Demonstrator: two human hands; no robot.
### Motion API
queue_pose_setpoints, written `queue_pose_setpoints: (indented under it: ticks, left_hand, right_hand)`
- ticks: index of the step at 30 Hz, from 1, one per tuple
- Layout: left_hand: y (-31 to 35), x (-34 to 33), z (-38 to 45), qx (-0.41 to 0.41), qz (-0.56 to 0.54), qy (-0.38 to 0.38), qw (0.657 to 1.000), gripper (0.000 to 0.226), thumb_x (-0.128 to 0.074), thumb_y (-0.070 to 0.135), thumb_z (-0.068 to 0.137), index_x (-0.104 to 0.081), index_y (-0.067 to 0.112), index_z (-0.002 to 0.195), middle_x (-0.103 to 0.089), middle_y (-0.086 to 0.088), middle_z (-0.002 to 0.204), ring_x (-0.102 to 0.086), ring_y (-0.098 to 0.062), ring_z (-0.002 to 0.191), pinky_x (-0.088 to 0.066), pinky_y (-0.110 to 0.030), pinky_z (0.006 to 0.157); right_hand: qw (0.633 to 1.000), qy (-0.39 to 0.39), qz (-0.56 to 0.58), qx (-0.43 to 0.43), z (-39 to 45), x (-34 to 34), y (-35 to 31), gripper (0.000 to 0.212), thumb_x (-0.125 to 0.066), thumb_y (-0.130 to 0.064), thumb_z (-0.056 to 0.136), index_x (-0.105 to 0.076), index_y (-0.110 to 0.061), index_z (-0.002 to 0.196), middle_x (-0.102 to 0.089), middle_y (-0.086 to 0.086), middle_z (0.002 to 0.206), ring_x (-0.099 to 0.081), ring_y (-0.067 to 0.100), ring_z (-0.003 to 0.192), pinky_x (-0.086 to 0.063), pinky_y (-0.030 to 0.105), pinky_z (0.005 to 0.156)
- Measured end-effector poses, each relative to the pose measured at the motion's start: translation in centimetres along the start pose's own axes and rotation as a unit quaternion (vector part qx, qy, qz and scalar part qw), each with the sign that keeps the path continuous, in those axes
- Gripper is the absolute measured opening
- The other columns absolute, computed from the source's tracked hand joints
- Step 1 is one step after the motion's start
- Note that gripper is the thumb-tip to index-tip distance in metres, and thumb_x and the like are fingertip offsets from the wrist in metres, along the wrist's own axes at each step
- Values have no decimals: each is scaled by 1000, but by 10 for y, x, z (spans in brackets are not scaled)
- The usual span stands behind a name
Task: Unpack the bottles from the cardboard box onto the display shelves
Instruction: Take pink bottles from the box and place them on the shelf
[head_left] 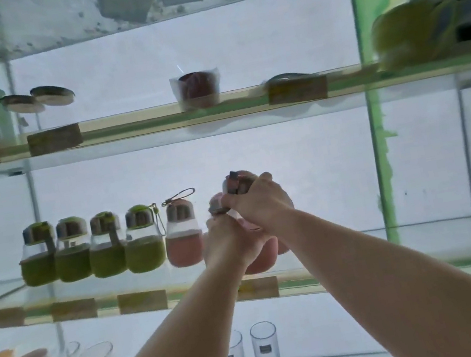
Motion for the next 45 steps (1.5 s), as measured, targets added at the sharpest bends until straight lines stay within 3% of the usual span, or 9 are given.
queue_pose_setpoints:
  ticks: [3,9,15,19,27,35,39,42,45]
  left_hand:
    - [24,-37,6,-24,-29,-42,998,52,-65,45,77,-56,15,118,-53,-9,120,-53,-25,113,-43,-29,88]
    - [52,-97,27,-52,-40,-112,992,88,-77,49,67,-37,10,135,-43,-12,123,-44,-25,120,-42,-32,99]
    - [65,-136,47,-70,-27,-136,988,64,-72,45,74,-51,9,123,-55,-5,118,-56,-20,109,-44,-27,77]
    - [68,-155,63,-70,-28,-118,990,46,-68,37,79,-59,11,115,-59,-6,118,-59,-19,105,-42,-25,72]
    - [76,-171,83,-89,5,-83,992,44,-57,27,87,-50,8,125,-57,-6,124,-53,-23,117,-41,-28,84]
    - [72,-177,78,-73,-26,-117,990,54,-68,35,82,-51,9,126,-55,-6,126,-49,-21,121,-44,-31,91]
    - [68,-168,67,-68,-24,-139,988,57,-71,45,78,-57,13,123,-59,-8,121,-58,-19,107,-46,-26,86]
    - [63,-155,56,-72,-4,-155,985,47,-64,41,86,-59,11,122,-65,-9,113,-61,-20,97,-46,-25,83]
    - [52,-125,43,-69,35,-126,989,35,-54,30,93,-59,3,115,-64,-9,113,-57,-21,88,-41,-24,77]
  right_hand:
    - [999,19,-13,-29,14,23,31,68,-67,-45,76,-37,-9,124,-50,-6,84,-55,19,88,-41,29,73]
    - [994,57,-20,-87,42,52,84,64,-69,-46,78,-36,-8,117,-46,-8,74,-52,17,79,-39,28,69]
    - [989,79,-31,-122,75,57,122,62,-69,-37,79,-36,-6,120,-54,0,90,-56,22,88,-45,30,77]
    - [987,84,-42,-128,96,51,134,62,-69,-35,80,-34,-5,121,-60,6,108,-60,25,101,-40,28,74]
    - [987,81,-50,-130,126,46,146,60,-69,-32,79,-36,-4,119,-60,8,114,-60,26,103,-39,27,73]
    - [990,45,-30,-130,121,46,150,66,-72,-38,77,-34,-7,121,-56,5,107,-50,21,86,-40,28,72]
    - [992,45,-9,-114,115,52,139,73,-67,-50,76,-35,-10,128,-52,3,120,-51,21,109,-44,36,92]
    - [991,102,-72,-39,102,56,109,74,-59,-44,84,-26,-9,140,-44,7,136,-33,23,134,-31,42,109]
    - [987,94,-122,41,81,38,71,68,-53,-39,90,-27,-9,144,-35,10,145,-25,23,139,-23,37,114]
Point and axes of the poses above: each hand's wrist, its own z-axis towards the middle knuckle, its own x-axis out of the back of the hand, y = z × x, the point moved 5 cm from there along z, towards the middle knuckle
